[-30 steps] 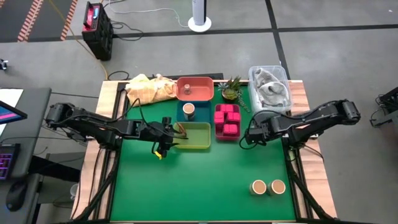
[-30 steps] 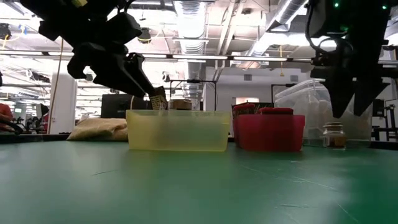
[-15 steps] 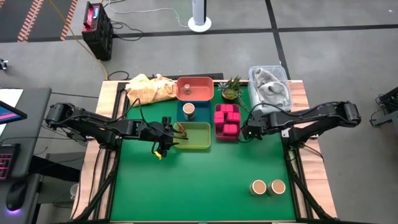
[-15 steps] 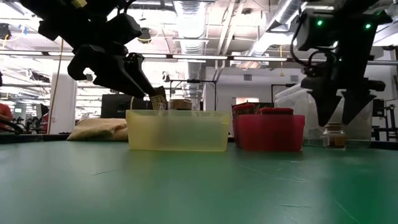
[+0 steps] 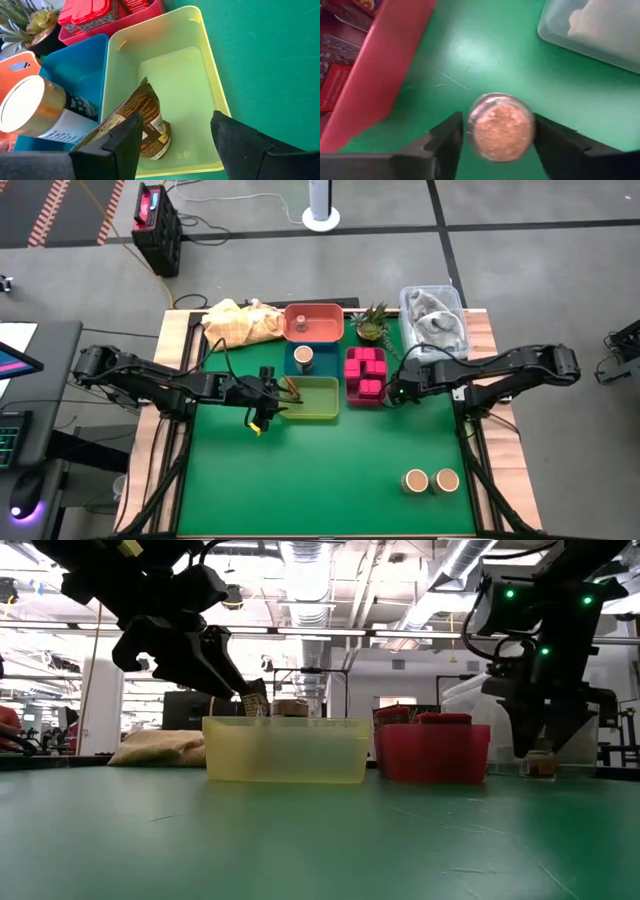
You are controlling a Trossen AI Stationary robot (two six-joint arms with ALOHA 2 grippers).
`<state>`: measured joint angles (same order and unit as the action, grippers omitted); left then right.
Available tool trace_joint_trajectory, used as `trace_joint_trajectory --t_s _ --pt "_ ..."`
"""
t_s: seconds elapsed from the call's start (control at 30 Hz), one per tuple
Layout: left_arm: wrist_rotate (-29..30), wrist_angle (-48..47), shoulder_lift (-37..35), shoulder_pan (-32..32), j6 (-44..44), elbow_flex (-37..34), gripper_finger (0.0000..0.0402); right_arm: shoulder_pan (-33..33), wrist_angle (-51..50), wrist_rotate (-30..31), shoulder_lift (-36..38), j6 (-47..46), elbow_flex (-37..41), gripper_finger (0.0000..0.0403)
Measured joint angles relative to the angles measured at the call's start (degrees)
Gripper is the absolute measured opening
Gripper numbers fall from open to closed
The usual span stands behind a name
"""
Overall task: Sort spices by type
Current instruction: Put the transparent seasoning bottle into the orange bin
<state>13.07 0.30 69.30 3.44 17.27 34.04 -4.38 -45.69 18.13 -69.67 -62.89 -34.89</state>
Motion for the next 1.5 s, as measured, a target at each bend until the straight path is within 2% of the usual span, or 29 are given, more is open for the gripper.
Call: trace_joint_trajectory --t_s 0.2,0.33,0.43,0.63,0.77,1.03,1.3,1.5 --pt "0.4 -0.8 -0.9 0.0 -0.8 0.0 0.0224 0.2 0.1 0.0 -0.7 1.3 -0.1 0.0197" --pt "-0.1 -3.4 -5.3 0.0 -2.4 0.0 0.0224 0.7 0.1 -1.2 -1.1 1.5 -0.6 0.0196" --pt "-0.8 -4.6 -10.2 0.0 -2.9 0.0 0.0224 2.2 -1.4 -4.7 -1.3 2.2 -2.9 0.0196" --pt "-0.6 -8.3 -16.3 0.0 -4.1 0.0 0.0224 5.0 -11.6 -6.4 -1.7 5.5 -15.4 0.0196" --pt "1.2 -8.8 -16.8 0.0 -5.4 0.0 0.0224 4.6 -17.9 -3.7 -4.3 10.3 -26.5 0.0196" --pt "9.2 -8.6 -16.7 -0.1 -7.6 0.0 0.0224 -3.5 -17.1 -1.5 -19.5 34.9 -46.2 0.0196" --pt "9.3 -2.4 -17.1 -0.1 -7.3 -4.2 0.0224 -11.9 -10.1 -3.0 -37.2 59.7 -65.4 0.0204" --pt "9.4 -4.0 -17.3 -0.1 -8.3 -5.3 0.0224 -17.7 -7.2 -8.0 -49.4 69.7 -78.8 0.0203"
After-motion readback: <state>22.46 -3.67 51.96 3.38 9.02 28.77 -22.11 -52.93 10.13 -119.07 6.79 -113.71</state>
